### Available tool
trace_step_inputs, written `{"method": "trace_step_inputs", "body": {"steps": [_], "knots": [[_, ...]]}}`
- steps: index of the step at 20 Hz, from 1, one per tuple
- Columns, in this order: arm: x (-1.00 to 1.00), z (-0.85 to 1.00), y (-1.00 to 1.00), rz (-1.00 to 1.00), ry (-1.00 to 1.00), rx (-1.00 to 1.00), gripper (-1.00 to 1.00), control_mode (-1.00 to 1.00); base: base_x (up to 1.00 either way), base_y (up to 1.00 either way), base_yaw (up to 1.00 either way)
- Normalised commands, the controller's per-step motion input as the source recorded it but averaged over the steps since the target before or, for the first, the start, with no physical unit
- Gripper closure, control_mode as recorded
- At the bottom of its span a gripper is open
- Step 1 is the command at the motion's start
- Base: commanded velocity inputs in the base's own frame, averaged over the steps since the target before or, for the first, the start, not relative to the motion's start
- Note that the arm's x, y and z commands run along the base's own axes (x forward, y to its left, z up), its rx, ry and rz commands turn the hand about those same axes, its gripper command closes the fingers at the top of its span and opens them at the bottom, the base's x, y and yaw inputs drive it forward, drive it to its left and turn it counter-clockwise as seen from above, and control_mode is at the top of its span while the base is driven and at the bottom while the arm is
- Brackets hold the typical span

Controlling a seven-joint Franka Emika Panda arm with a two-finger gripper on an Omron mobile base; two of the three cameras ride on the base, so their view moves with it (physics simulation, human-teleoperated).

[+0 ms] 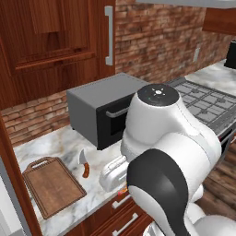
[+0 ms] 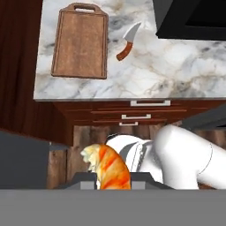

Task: Retrieve the shrimp from the fridge and place it on the cutting board.

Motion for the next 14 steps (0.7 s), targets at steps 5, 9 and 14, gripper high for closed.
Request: {"method": "trace_step_inputs", "body": {"steps": [5,9,14], "knots": [[0.67,-0.33,0.62,0.0,0.0,0.0,1.0,-1.0,0.0,0.0,0.0],[0.65,-0.36,0.8,0.0,0.0,0.0,1.0,-1.0,0.0,0.0,0.0],[0.56,-0.59,0.59,0.0,0.02,0.0,1.0,-1.0,0.0,0.0,0.0]]}}
